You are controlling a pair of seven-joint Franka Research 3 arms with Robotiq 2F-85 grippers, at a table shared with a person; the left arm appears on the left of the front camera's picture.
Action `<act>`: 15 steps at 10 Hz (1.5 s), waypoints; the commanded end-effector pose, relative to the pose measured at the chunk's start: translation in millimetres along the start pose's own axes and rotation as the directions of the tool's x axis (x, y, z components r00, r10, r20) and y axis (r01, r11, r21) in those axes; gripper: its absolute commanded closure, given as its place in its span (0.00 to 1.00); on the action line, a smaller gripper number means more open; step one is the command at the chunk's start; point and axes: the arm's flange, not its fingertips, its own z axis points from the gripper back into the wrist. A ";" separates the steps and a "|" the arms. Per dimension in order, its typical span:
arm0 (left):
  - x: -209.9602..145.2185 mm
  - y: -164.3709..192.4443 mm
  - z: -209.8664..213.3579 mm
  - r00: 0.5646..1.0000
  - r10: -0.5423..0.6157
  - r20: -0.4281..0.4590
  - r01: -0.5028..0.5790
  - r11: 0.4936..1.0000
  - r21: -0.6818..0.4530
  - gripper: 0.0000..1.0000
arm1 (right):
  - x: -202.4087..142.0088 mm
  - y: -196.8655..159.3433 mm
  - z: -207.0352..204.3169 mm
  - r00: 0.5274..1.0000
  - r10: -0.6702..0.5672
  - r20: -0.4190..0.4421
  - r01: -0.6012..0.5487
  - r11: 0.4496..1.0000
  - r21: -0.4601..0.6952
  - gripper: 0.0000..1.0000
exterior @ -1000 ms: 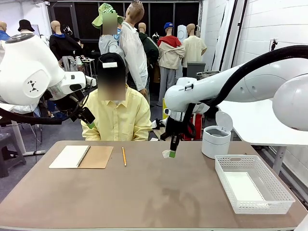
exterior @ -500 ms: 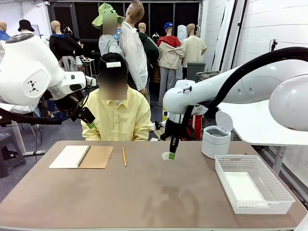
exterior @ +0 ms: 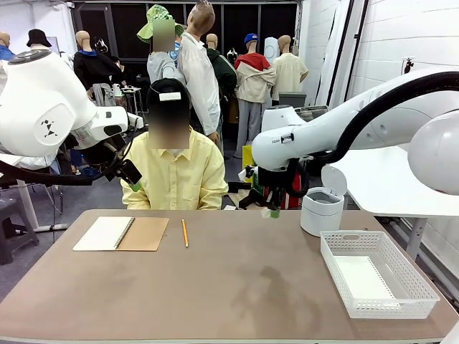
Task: Sort the paper based on its condition.
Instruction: If a person hands you a paper, place it in the Organizing basket , and if it's crumpled, put it in the Trash can.
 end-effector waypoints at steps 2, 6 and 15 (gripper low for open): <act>-0.1 0.7 0.2 1.000 0.000 0.006 0.000 1.000 -0.002 0.00 | -3.2 -25.2 14.0 0.967 -0.224 -0.125 0.207 0.969 -0.133 1.00; -0.1 0.7 0.2 1.000 0.000 0.006 0.000 1.000 -0.002 0.00 | -14.4 -65.8 39.6 0.916 -0.365 -0.165 0.317 0.912 -0.259 1.00; -0.1 0.7 0.2 1.000 0.000 0.006 0.000 1.000 -0.002 0.00 | -29.5 -94.4 8.1 0.913 -0.404 -0.060 0.342 0.836 -0.429 1.00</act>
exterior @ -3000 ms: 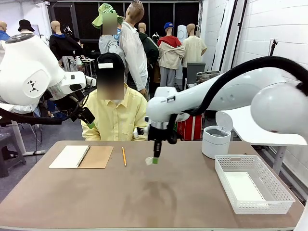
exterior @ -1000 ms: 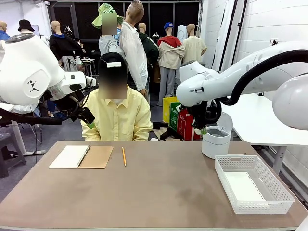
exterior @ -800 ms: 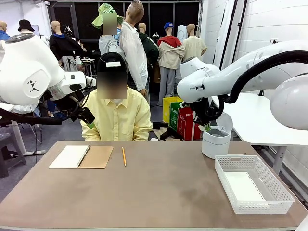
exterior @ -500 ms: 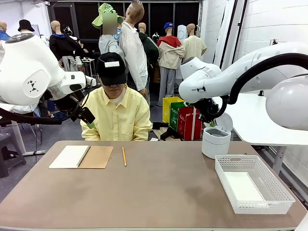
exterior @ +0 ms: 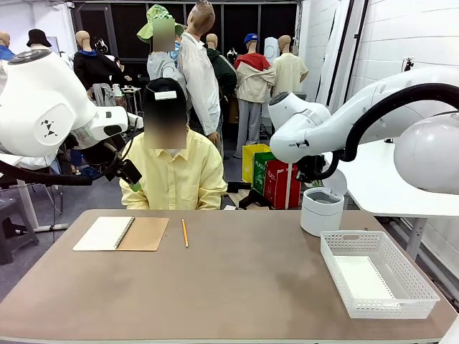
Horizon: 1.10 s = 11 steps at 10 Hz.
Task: Sort the paper based on its condition.
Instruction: If a person hands you a paper, place it in the Organizing basket , and if it's crumpled, put it in the Trash can.
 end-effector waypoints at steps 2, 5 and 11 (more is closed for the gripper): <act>-0.1 0.7 0.2 1.000 0.000 0.006 0.000 1.000 -0.002 0.00 | -8.6 0.7 -25.1 0.998 -0.065 -0.007 0.065 0.997 -0.028 1.00; -0.1 0.7 0.2 1.000 0.000 0.006 0.000 1.000 -0.002 0.00 | -9.9 -8.1 -35.9 0.994 -0.105 -0.016 0.104 0.994 -0.042 1.00; -0.1 0.7 0.2 1.000 0.000 0.006 0.000 1.000 -0.002 0.00 | -1.3 -14.6 -55.1 0.991 -0.133 -0.003 0.133 0.989 -0.062 1.00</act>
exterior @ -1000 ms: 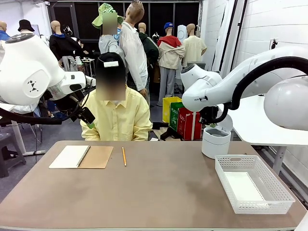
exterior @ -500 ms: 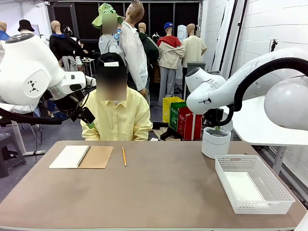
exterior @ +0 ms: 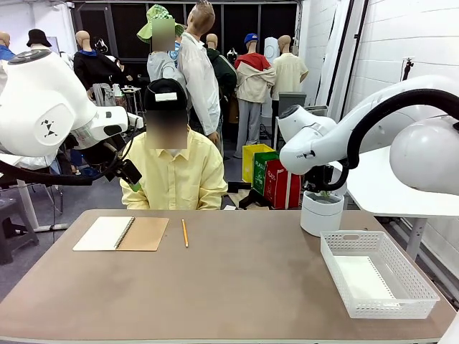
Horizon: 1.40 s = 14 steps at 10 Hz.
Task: Sort the paper based on its condition.
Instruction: If a person hands you a paper, place it in the Organizing basket , and if it's crumpled, put it in the Trash can.
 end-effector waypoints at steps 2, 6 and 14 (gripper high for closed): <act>-0.1 0.7 0.2 1.000 0.000 0.006 0.000 1.000 -0.002 0.00 | 6.2 -3.9 -7.4 0.999 -0.048 0.019 0.050 0.997 -0.065 1.00; -0.1 0.7 0.2 1.000 0.000 0.006 0.000 1.000 -0.002 0.00 | 9.7 -4.4 -9.2 0.999 -0.050 -0.006 0.049 0.997 -0.059 1.00; -0.1 0.7 0.2 1.000 0.000 0.006 0.000 1.000 -0.002 0.00 | 8.8 -7.0 -4.3 0.998 -0.060 -0.013 0.059 0.997 -0.040 0.00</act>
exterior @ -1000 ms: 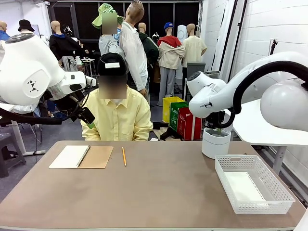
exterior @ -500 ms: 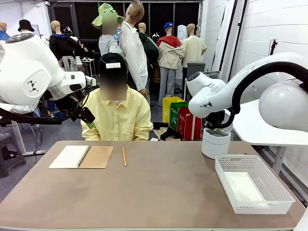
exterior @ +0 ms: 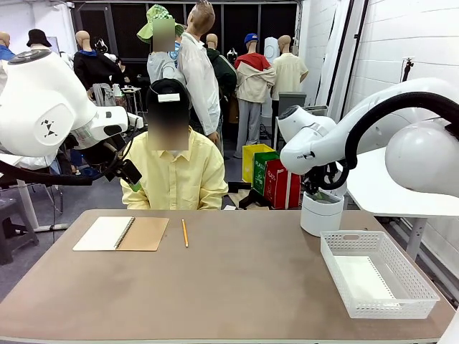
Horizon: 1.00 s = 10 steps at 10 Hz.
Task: Sort the paper based on its condition.
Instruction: If a person hands you a paper, place it in the Organizing basket , and if it's crumpled, put it in the Trash can.
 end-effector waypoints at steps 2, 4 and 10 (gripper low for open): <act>-0.1 0.7 0.2 1.000 0.000 0.006 0.000 1.000 -0.002 0.00 | 0.8 0.9 1.7 1.000 -0.028 -0.009 0.028 1.000 -0.010 0.00; -0.1 0.7 0.2 1.000 0.000 0.006 0.000 1.000 -0.002 0.00 | -0.7 0.8 4.7 0.998 -0.068 0.011 0.068 0.998 -0.009 0.00; -0.1 0.7 0.2 1.000 0.000 0.006 0.000 1.000 -0.002 0.00 | 0.0 0.3 0.6 1.000 -0.005 0.000 0.005 1.000 0.000 0.00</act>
